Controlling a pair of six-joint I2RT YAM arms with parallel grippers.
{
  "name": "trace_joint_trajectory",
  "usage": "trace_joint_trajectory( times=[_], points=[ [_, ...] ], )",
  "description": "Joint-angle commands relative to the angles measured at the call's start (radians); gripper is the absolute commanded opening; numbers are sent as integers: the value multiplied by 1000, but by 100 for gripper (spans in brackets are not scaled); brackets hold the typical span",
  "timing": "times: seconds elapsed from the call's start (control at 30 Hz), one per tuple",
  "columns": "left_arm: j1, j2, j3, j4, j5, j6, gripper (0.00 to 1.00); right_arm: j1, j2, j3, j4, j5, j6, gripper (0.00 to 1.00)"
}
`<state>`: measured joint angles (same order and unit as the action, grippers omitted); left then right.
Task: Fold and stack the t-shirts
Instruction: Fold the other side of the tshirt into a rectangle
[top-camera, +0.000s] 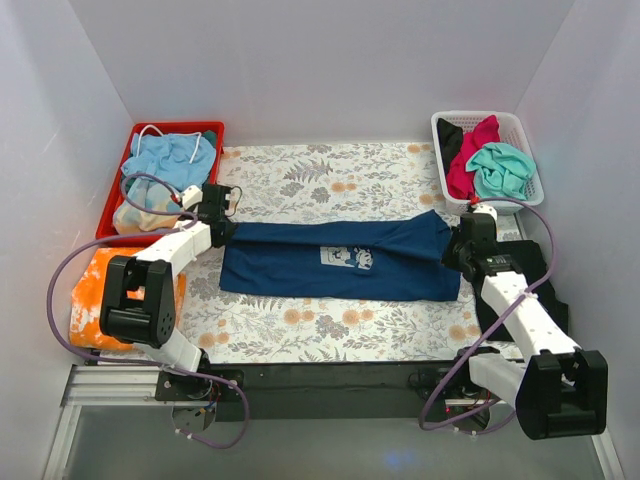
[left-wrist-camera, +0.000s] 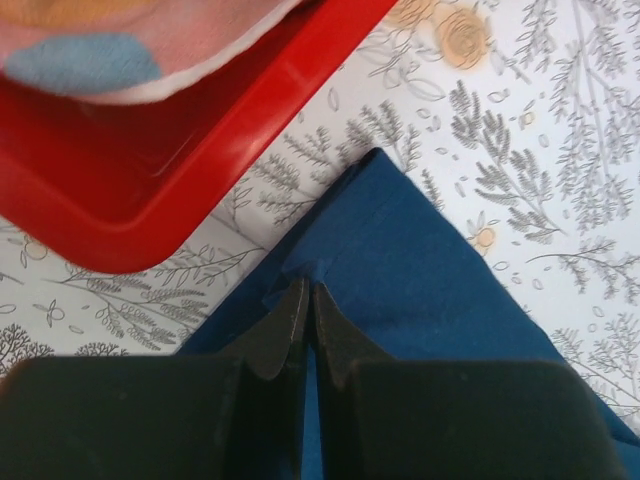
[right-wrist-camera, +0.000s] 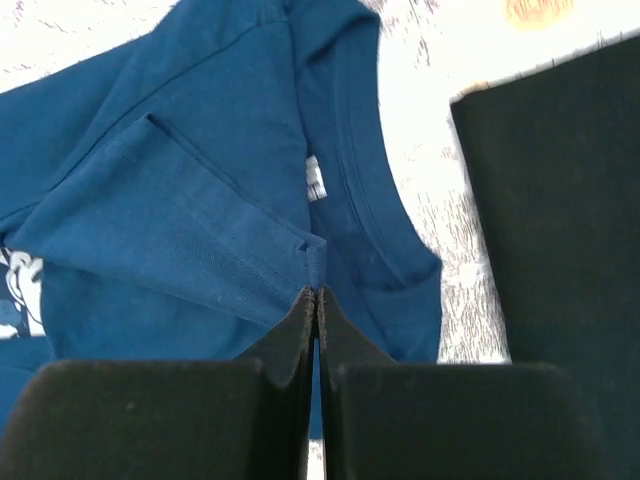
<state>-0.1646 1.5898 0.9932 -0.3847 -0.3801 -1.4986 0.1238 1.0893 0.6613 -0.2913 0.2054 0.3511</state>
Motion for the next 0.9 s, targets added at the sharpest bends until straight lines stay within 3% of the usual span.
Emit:
trace_joint_trajectory(
  times=[0.0,0.17,0.2,0.23,0.27,0.33,0.37,0.4,0.47,0.63,0.87],
  points=[
    [8,-70,-57,6,-16,-34,0,-6,-80,-49,-42,46,64,1],
    [7,-62,-99,12,1,-46,0,-7,-108,-94,-74,84,77,1],
    [7,-57,-103,7,-5,-55,8,-6,-103,-97,-89,91,87,1],
    [7,-56,-120,3,-6,-64,25,-6,-100,-100,-106,83,89,8],
    [7,-57,-134,3,-16,-99,32,-6,-101,-106,-120,86,110,24],
    [7,-77,-154,26,-22,-126,51,-4,-115,-121,-135,91,126,40],
    [7,-86,-165,36,-22,-133,53,-4,-140,-132,-140,97,147,52],
    [7,-97,-166,44,-23,-134,58,-4,-153,-137,-140,98,149,57],
    [7,-105,-153,61,-22,-127,61,-1,-190,-135,-134,88,153,63],
    [4,-106,-122,107,44,-74,62,4,-174,-124,19,-48,112,64],
    [-15,-122,-125,150,109,-6,63,43,95,3,159,-144,95,64]
  ],
)
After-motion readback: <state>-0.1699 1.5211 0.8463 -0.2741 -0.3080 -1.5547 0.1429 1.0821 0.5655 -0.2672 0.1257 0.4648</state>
